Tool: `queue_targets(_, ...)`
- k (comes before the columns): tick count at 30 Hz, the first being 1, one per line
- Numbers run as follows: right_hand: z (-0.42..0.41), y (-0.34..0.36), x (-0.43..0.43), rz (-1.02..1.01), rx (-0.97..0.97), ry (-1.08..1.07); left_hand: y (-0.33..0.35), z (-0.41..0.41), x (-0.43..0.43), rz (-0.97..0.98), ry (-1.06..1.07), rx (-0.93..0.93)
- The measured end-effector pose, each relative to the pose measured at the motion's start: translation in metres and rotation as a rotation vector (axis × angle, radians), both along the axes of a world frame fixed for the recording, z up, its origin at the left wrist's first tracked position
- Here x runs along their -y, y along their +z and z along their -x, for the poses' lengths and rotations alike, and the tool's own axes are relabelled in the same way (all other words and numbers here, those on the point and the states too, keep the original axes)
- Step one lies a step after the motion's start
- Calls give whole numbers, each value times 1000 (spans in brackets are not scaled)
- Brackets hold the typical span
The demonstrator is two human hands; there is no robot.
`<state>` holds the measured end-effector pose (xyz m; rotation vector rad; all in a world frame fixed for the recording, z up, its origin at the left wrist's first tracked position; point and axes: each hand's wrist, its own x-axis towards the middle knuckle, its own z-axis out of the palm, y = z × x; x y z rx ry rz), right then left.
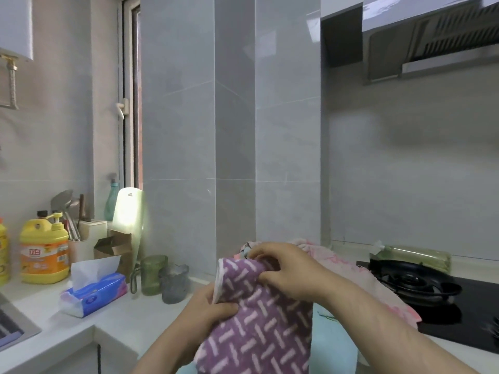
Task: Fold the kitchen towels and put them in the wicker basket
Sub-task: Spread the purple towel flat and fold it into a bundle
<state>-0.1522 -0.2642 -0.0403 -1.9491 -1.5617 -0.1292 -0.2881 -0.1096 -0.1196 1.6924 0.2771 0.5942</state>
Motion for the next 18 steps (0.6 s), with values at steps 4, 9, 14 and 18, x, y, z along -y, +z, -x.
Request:
queue_targets(4, -20, -48, 8, -291, -558, -138, -16, -2, -13, 108, 9, 53)
queue_targets(9, -35, -124, -13, 70, -1223, 49, -48, -13, -36, 374, 16, 78)
queue_targets(14, -57, -149, -34, -38, -1077, -106, -67, -16, -42, 230, 34, -104)
queue_targets(18, -67, -161, -34, 4, -1034, -113, -79, -17, -57, 173, 19, -207)
